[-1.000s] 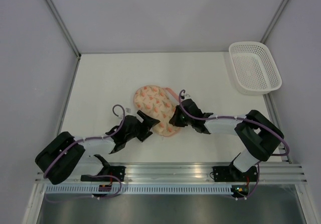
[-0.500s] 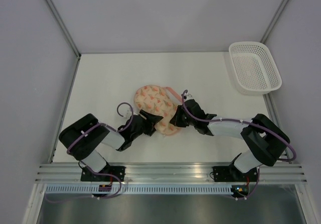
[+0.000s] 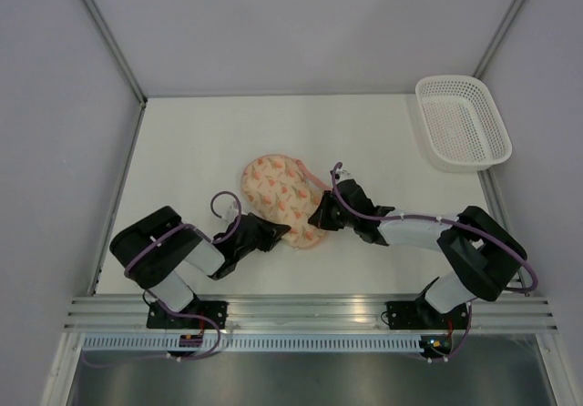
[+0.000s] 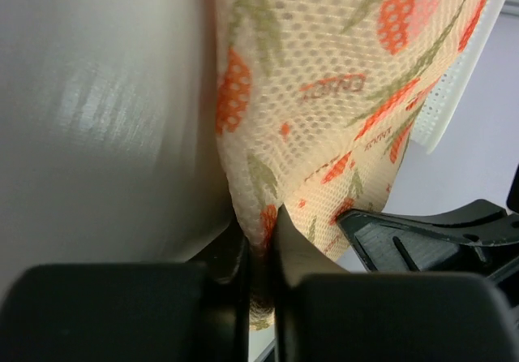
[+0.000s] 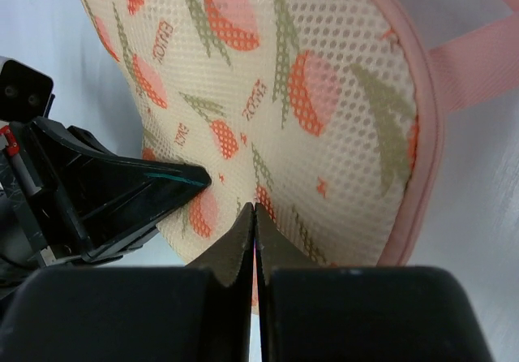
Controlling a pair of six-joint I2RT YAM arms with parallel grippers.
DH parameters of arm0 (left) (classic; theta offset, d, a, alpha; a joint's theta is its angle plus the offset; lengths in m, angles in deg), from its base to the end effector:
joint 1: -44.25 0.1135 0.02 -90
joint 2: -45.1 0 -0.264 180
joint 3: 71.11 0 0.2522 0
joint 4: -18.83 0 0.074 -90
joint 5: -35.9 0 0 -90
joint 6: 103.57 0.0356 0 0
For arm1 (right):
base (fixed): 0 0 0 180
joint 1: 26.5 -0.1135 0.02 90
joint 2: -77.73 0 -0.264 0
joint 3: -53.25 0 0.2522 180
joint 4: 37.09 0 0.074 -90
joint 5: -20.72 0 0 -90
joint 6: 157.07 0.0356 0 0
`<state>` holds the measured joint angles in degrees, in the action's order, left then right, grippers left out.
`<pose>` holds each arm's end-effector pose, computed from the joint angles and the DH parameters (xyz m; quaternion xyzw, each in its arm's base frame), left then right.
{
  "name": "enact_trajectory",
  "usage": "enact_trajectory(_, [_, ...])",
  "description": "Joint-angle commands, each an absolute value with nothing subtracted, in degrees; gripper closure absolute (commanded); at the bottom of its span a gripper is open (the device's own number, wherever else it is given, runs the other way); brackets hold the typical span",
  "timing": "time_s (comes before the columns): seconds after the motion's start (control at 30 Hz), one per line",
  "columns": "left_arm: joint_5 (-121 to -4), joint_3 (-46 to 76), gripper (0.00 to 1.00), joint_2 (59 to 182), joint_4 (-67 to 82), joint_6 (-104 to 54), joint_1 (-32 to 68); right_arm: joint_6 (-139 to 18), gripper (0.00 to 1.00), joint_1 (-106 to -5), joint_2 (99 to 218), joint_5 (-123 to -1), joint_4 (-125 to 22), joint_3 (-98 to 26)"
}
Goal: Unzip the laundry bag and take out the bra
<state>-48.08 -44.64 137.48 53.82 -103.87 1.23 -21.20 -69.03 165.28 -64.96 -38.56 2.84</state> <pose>0.1691 -0.1527 0.0908 -0.3721 0.7855 -0.4340 0.2370 0.2158 0.2016 0.1567 0.0099 0.9006 0.3264 0.2869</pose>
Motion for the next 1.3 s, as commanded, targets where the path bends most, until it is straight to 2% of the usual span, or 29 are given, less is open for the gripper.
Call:
enact_trajectory(0.0, [-47.24,-46.54,0.98,140.81,58.67,-101.64,0.66,-20.31,0.99,-68.87,164.31,-63.13,-35.91,3.80])
enact_trajectory(0.17, [-47.60,-44.35,0.98,140.73,58.52,-101.64,0.66,-21.10,1.00,-68.87,158.79,-57.09,-31.71,5.55])
enact_trajectory(0.33, [-45.05,-39.34,0.98,134.24,43.86,-101.11,0.66,-23.29,0.99,-68.87,147.45,-54.95,-31.15,6.70])
enact_trajectory(0.47, [-39.53,-33.89,0.98,126.86,31.02,-98.92,0.66,-25.23,0.70,-68.87,137.27,-60.57,-41.61,6.09])
enact_trajectory(0.57, [-35.92,-28.71,0.98,122.89,23.63,-96.55,0.57,-24.62,0.60,-68.87,132.25,-65.84,-46.36,7.23])
enact_trajectory(0.8, [-32.74,-19.05,0.98,123.67,14.49,-97.58,0.57,-23.47,0.55,-70.09,128.97,-72.78,-49.79,9.78])
enact_trajectory(1.07, [-27.20,-5.96,0.98,129.21,-7.56,-107.26,-1.80,-26.11,0.55,-72.64,134.68,-80.87,-49.97,8.55])
enact_trajectory(1.27, [-27.29,0.99,0.98,134.31,-12.76,-112.09,-1.98,-27.08,0.55,-78.09,139.16,-87.82,-49.27,6.79])
